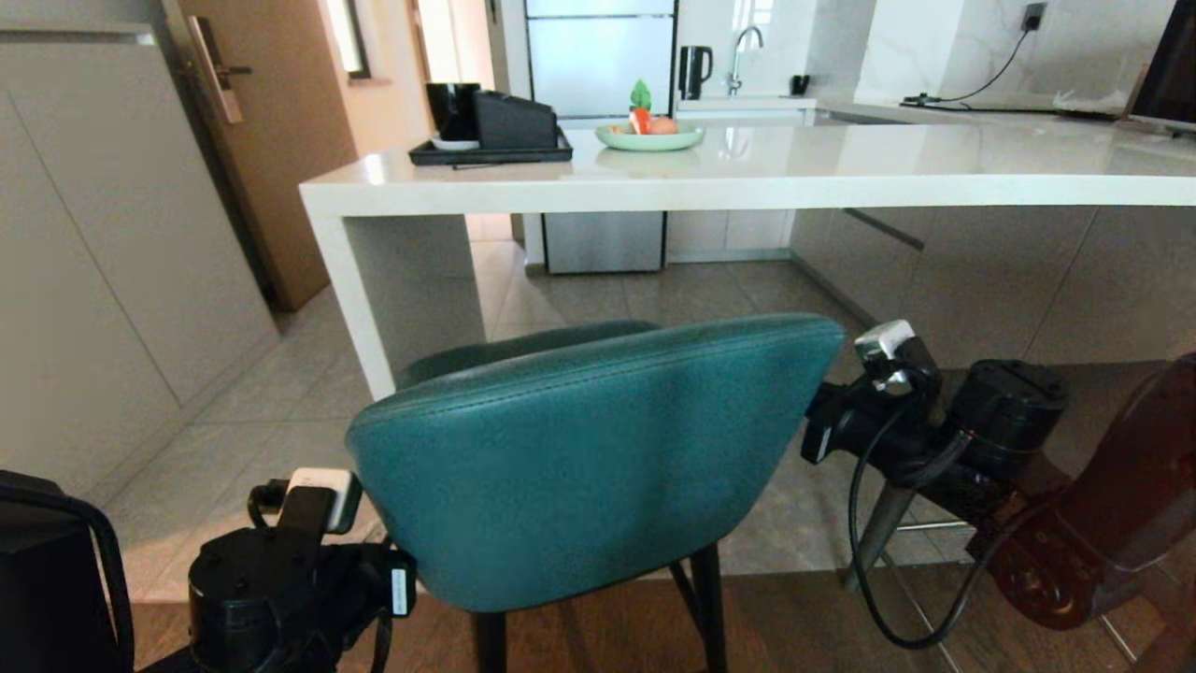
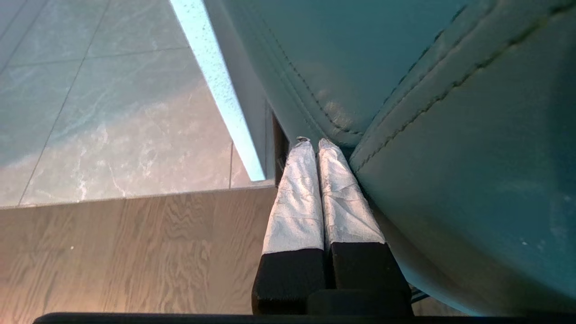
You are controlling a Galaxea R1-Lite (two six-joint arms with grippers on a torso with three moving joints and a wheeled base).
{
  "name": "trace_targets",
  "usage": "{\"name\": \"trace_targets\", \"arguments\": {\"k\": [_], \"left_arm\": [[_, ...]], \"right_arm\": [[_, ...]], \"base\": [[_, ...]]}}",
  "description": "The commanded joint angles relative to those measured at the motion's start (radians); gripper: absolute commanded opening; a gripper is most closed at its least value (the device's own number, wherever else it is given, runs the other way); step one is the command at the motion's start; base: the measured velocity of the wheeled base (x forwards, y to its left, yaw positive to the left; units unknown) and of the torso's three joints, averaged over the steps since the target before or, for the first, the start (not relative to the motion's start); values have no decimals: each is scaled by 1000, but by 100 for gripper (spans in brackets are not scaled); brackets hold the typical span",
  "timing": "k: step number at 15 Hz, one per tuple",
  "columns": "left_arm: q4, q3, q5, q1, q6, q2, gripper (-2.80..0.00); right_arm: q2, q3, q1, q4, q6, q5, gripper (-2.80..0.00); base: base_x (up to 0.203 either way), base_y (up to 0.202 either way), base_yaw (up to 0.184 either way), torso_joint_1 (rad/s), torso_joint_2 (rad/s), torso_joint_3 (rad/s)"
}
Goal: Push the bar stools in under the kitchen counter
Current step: Push the blue chair back under the dining table
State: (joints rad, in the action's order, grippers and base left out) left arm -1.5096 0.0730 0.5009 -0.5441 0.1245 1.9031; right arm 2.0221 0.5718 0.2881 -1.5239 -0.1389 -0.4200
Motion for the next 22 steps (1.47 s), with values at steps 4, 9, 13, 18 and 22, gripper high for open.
{"name": "trace_targets", "arguments": {"k": [4, 9, 13, 18, 22], "left_arm": [[-20, -2, -39, 142, 2, -26, -280], [-20, 35, -136, 264, 1, 5, -280], [-20, 54, -136, 274, 0, 10, -280], [-20, 161, -135, 311, -7, 103, -280], [-20, 183, -136, 331, -8, 128, -280]], "right_arm": [[-79, -174, 5, -6, -5, -8, -280], [-158, -319, 105, -6, -19, -19, -280], [-149, -290, 83, -6, -14, -10, -280], [-132, -242, -23, -6, -9, -7, -280], [-4, -120, -128, -6, -12, -9, -280]], "base": [[0, 0, 0, 0, 0, 0], [0, 0, 0, 0, 0, 0], [0, 0, 0, 0, 0, 0], [0, 0, 0, 0, 0, 0], [0, 0, 0, 0, 0, 0]]}}
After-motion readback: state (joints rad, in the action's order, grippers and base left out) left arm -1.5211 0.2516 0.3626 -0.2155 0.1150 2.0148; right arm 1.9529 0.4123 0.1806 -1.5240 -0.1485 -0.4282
